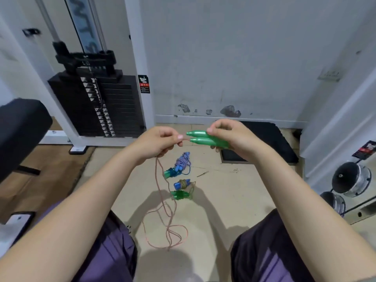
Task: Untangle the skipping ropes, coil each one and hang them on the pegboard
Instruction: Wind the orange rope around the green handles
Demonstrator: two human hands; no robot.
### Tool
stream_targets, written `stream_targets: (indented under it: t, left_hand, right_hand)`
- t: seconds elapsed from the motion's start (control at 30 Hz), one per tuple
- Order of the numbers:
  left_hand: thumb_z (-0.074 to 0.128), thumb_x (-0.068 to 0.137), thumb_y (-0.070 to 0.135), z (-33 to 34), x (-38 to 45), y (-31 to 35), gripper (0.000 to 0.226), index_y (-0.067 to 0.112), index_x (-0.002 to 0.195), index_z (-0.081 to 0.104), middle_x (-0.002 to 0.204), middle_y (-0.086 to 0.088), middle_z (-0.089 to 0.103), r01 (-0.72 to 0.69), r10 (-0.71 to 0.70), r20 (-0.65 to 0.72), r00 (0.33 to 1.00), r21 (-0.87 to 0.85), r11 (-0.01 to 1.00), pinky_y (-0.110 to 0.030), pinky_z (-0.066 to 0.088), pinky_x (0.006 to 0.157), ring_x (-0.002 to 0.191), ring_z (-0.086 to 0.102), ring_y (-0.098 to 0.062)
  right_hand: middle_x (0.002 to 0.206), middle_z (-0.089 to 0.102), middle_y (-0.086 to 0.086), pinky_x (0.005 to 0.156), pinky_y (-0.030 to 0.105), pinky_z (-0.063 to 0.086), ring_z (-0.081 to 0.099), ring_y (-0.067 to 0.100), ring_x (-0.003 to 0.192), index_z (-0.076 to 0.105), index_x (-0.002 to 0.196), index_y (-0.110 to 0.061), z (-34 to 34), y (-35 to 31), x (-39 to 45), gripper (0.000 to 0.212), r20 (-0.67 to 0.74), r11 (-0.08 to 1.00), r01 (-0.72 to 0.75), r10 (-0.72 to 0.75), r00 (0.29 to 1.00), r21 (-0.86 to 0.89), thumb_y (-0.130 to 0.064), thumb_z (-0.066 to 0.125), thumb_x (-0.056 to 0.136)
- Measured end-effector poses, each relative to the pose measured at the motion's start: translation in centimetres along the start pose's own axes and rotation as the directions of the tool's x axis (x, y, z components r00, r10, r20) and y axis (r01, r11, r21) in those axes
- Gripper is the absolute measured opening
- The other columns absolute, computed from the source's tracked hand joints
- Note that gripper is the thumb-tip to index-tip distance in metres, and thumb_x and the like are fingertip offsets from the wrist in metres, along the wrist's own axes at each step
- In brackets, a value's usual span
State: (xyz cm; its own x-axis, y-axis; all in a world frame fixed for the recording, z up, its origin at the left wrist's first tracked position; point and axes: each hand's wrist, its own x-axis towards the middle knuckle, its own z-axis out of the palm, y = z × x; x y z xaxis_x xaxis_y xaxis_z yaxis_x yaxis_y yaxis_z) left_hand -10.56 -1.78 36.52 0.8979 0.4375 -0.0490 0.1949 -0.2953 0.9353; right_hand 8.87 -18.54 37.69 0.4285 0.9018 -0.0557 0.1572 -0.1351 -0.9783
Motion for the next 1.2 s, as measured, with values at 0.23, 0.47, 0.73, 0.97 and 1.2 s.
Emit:
stream_targets:
  t: [0.23, 0.47, 0.73, 0.97, 1.2]
  left_hand:
    - [0.061, 0.097, 0.035, 3.3, 1.5, -0.8, 0.023, 0.021, 0.080, 0.069, 0.051, 0.014, 0.048, -0.011, 0.011, 0.064, 0.998, -0.004, 1.000, -0.015, 0.032, 0.046, 0.045, 0.038, -0.003]
    - [0.062, 0.097, 0.029, 3.2, 2.8, -1.5, 0.016, 0.016, 0.092, 0.071, 0.067, 0.007, 0.060, 0.022, -0.021, 0.021, 1.000, -0.084, 0.996, -0.023, 0.049, 0.064, 0.061, 0.054, -0.009]
    - [0.070, 0.090, 0.033, 6.1, 2.3, -1.7, 0.035, 0.011, 0.113, 0.056, 0.095, -0.008, 0.076, 0.145, -0.113, 0.133, 0.985, -0.253, 0.957, -0.039, 0.058, 0.090, 0.089, 0.073, -0.021]
    - [0.074, 0.087, 0.022, 7.6, 1.6, -1.3, 0.054, 0.010, 0.131, 0.045, 0.113, -0.018, 0.072, 0.215, -0.170, 0.153, 0.974, -0.366, 0.905, -0.037, 0.059, 0.087, 0.100, 0.072, -0.025]
    - [0.073, 0.088, 0.024, 7.3, 1.1, -1.7, 0.016, 0.011, 0.089, 0.063, 0.066, -0.002, 0.059, 0.207, -0.151, 0.210, 0.966, -0.280, 0.938, -0.028, 0.051, 0.057, 0.056, 0.056, -0.017]
  right_hand:
    - [0.091, 0.075, 0.008, 0.075, 0.028, 0.053, 0.073, 0.027, 0.086, 0.071, 0.101, -0.020, 2.0, 2.6, -0.1, 0.034, 0.256, 0.986, -0.101, 0.132, 0.958, -0.132, -0.050, 0.070, 0.084]
    - [0.064, 0.057, 0.009, 0.063, 0.033, 0.050, 0.054, 0.023, 0.053, 0.056, 0.077, -0.015, 2.6, 3.1, 0.4, 0.029, 0.289, 0.990, -0.129, 0.109, 0.951, 0.049, -0.032, 0.054, 0.100]
    - [0.086, 0.059, 0.011, 0.078, 0.031, 0.052, 0.062, 0.021, 0.080, 0.060, 0.085, -0.003, 2.3, 3.5, 0.6, 0.018, 0.077, 0.824, -0.071, 0.033, 0.996, 0.562, -0.017, 0.053, 0.095]
    - [0.093, 0.063, 0.016, 0.103, 0.042, 0.048, 0.059, 0.033, 0.107, 0.062, 0.087, -0.004, 4.3, 3.6, 0.4, 0.012, 0.074, 0.656, -0.051, -0.007, 0.997, 0.753, -0.015, 0.057, 0.090]
    - [0.094, 0.066, 0.006, 0.081, 0.029, 0.054, 0.063, 0.018, 0.096, 0.066, 0.086, -0.012, 4.0, 3.3, -0.5, 0.011, 0.041, 0.800, -0.017, -0.009, 0.999, 0.599, -0.021, 0.061, 0.090]
